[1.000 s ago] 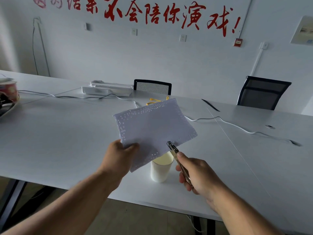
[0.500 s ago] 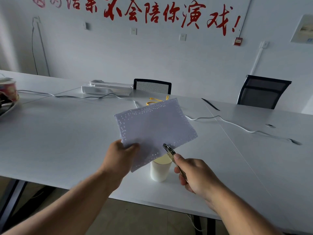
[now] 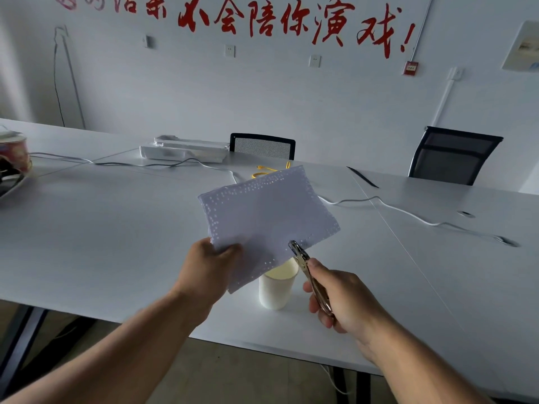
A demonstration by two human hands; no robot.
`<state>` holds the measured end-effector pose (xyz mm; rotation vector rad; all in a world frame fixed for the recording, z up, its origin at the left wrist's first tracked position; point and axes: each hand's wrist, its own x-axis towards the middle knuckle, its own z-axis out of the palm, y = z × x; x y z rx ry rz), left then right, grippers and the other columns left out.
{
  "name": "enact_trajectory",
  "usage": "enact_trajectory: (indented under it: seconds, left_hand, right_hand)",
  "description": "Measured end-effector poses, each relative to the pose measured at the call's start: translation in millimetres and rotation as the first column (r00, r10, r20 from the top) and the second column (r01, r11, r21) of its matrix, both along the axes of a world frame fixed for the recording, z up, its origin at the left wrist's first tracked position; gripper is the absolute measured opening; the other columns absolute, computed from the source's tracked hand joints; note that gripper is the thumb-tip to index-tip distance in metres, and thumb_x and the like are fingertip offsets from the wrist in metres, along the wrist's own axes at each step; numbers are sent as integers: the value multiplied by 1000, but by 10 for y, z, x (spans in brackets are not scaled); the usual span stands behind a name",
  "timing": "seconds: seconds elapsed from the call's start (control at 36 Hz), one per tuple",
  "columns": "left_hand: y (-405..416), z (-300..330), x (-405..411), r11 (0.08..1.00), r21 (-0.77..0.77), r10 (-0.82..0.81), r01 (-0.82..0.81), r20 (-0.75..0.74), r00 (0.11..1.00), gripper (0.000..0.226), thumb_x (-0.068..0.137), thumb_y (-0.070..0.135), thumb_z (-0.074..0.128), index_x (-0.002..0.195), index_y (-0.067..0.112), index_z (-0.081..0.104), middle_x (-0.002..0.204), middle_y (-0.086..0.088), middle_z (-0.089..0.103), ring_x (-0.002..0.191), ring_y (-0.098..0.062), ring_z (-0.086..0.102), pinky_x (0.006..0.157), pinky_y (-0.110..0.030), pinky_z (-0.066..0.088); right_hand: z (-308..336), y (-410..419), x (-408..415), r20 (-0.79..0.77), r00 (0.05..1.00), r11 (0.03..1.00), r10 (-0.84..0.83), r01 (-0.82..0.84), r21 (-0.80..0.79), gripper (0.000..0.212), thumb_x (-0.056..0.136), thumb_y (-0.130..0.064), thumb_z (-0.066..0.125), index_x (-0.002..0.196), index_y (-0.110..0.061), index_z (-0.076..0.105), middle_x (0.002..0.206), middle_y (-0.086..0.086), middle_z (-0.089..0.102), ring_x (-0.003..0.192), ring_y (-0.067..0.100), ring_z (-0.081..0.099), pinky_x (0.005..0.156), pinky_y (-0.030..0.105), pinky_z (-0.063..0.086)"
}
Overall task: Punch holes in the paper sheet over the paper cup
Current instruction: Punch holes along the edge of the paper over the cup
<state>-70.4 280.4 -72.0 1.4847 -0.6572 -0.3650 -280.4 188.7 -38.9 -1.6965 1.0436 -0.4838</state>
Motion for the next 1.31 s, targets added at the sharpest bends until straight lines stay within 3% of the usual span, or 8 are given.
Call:
enact_trajectory:
  seconds: [0.28,0.44,0.67,1.0,1.22,1.31]
  left_hand:
    - [4,-13,-9,1000,7,-15,14,7,1000,32,81,27,60,89,-1,72,73,3,63,70,-17,53,67,-34,43]
    - [6,-9,-24,1000,-3,-21,21,3,1000,30,81,25,59,90,-1,72,74,3,62,71,-17,52,67,-34,43]
    - [17,10,-48,999,-15,-34,34,-2,999,31,80,27,60,88,0,71,73,4,62,70,-18,52,68,-33,43]
    - [17,-7,-39,999,2,-38,38,-7,999,30,79,27,60,85,0,70,70,4,59,69,-18,50,66,-33,41]
    - [24,5,-77,999,-11,-32,32,-6,999,31,76,27,58,79,-3,63,66,5,54,67,-18,46,65,-32,37]
    - [26,0,-74,1000,-7,-20,20,10,1000,31,77,27,58,80,-4,62,68,4,53,68,-18,45,65,-33,38]
  right_hand:
    - [-13,36,-12,9,1000,999,29,-29,17,60,97,-57,52,94,-1,72,64,8,61,44,17,42,40,20,32]
    - [-50,31,30,17,999,1000,28,-28,-3,63,95,-57,55,92,3,72,56,3,59,49,18,45,51,27,35]
    - [-94,15,41,16,1000,1000,14,-13,-26,59,93,-62,55,83,-7,74,53,-2,60,57,18,52,59,32,39]
    - [-104,19,40,1,1000,999,13,-13,-40,59,93,-61,54,84,-7,73,53,-3,60,59,17,54,65,35,41]
    - [-83,34,53,-5,1000,998,1,-2,-68,54,93,-60,54,78,-11,71,51,-3,56,50,14,48,60,31,39]
    - [-64,24,37,6,1000,1000,9,-9,-15,59,94,-61,53,90,-6,73,58,1,62,46,14,47,47,22,36]
